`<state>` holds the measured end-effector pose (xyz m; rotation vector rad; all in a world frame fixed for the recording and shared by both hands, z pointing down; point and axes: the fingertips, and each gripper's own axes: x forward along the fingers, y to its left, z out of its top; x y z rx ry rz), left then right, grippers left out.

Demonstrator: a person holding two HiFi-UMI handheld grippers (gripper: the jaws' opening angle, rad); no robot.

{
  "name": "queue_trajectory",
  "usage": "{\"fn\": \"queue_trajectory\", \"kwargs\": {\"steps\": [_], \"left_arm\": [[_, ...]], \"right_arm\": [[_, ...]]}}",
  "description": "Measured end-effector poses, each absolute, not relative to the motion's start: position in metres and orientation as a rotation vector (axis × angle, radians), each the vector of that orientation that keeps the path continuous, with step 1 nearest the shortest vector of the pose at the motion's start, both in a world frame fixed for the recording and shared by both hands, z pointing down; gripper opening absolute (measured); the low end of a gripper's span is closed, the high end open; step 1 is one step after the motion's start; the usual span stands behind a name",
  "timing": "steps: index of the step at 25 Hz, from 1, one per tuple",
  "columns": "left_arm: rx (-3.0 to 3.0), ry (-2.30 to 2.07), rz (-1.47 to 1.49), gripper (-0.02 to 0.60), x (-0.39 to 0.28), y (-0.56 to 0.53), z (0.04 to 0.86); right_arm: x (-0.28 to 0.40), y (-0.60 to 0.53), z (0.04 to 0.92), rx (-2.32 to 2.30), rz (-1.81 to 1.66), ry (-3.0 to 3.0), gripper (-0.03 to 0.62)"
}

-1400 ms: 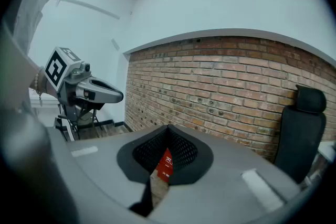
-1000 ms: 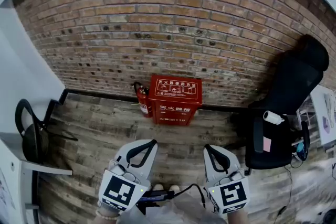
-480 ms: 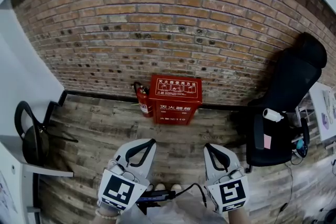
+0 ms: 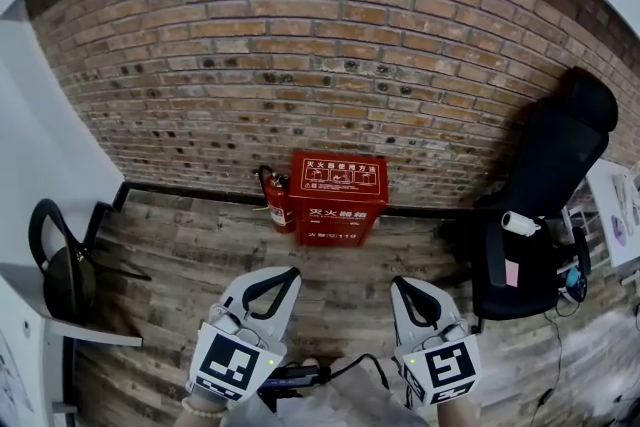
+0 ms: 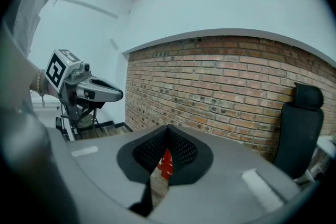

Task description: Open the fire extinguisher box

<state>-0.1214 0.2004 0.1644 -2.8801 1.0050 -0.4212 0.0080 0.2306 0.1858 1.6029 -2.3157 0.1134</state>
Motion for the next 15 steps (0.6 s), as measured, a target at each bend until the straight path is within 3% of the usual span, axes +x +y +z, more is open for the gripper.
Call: {"fn": "queue_trajectory", "kwargs": {"steps": [15], "left_arm": [[-2.883,1.027,-0.424,-0.005,-0.12,0.176,0.17]], "right_arm": [[0.018,0.206,0.192,1.606,0.081,-2.303,0.002]]}}
